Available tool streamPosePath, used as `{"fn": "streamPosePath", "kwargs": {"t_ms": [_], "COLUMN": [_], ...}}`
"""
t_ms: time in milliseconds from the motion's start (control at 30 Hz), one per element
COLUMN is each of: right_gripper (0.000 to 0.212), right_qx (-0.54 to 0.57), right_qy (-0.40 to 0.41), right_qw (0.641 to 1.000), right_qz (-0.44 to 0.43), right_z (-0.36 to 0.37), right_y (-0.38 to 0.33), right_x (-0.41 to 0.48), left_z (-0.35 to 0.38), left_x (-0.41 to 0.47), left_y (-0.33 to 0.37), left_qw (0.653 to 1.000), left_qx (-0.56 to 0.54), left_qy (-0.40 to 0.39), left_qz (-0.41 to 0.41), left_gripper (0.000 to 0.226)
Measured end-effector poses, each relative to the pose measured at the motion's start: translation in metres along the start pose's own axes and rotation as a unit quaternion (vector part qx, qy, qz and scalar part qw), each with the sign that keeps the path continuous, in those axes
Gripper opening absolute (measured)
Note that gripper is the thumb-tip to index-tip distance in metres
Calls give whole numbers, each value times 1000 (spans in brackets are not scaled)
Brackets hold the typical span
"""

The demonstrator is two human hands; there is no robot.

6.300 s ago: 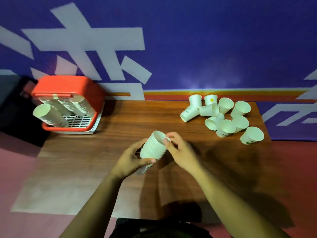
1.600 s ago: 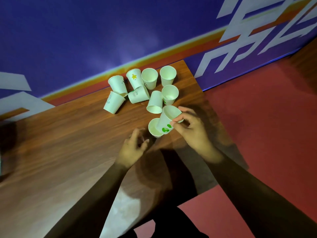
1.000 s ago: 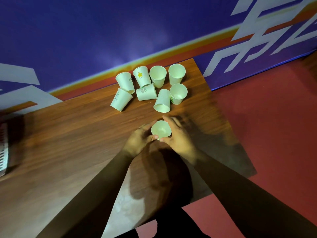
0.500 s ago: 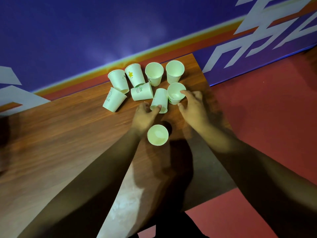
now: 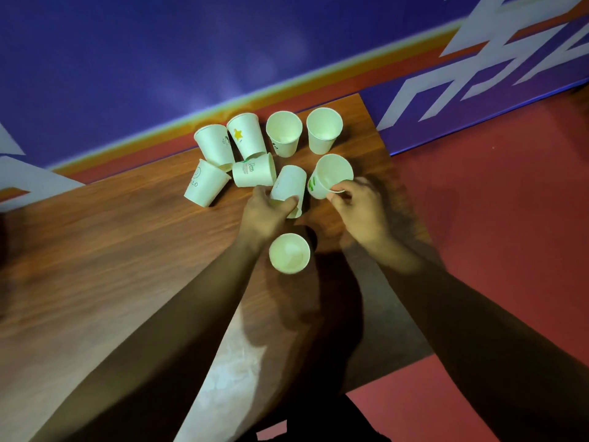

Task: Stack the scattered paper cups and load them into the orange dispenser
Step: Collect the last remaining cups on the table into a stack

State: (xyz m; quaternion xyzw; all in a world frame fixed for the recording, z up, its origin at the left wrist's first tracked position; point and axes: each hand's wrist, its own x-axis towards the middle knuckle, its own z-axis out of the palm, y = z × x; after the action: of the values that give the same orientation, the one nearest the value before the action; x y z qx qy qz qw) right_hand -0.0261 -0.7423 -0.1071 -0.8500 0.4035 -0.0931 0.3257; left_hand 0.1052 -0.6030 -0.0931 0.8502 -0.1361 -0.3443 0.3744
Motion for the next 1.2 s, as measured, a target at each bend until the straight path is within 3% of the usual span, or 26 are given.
{"fn": "streamPosePath", "kwargs": {"t_ms": [200,333,500,600,733,867,933,1033,1200], "right_gripper": [25,27,21,21,49,73,75,76,74], "right_qx": [103,114,149,204,306,347,348,279,166], "right_qy": [29,41,62,72,32,-19,-52,-92,-122], "right_qw": [993,991,986,975,950,937,935,956,977], "right_qz": [45,48,37,40,55,38,34,6,-52], "right_z": [-15,-23,-32,-41,-44,-38,-34,-23,-10], "right_y": [-13,-29,-45,-53,-58,-59,-59,-59,-56], "right_x": [-27,-44,-67,-77,-87,-99,-105,-110,-116], "left_z": [-54,-74,-63,-49,-32,-40,-53,-69,-69], "left_x": [-47,-79,-90,-81,-74,-74,-82,-93,-97], "left_y": [-8,-16,-29,-38,-55,-58,-52,-44,-48], "left_qw": [993,983,968,941,935,954,974,963,961], "left_qx": [-87,-61,60,171,221,131,-2,-171,-125], "left_qy": [10,-62,-97,-94,-133,-166,-144,-150,-195], "left_qz": [85,163,225,276,244,211,173,145,154], "left_gripper": [48,70,61,72,86,90,70,60,62]}}
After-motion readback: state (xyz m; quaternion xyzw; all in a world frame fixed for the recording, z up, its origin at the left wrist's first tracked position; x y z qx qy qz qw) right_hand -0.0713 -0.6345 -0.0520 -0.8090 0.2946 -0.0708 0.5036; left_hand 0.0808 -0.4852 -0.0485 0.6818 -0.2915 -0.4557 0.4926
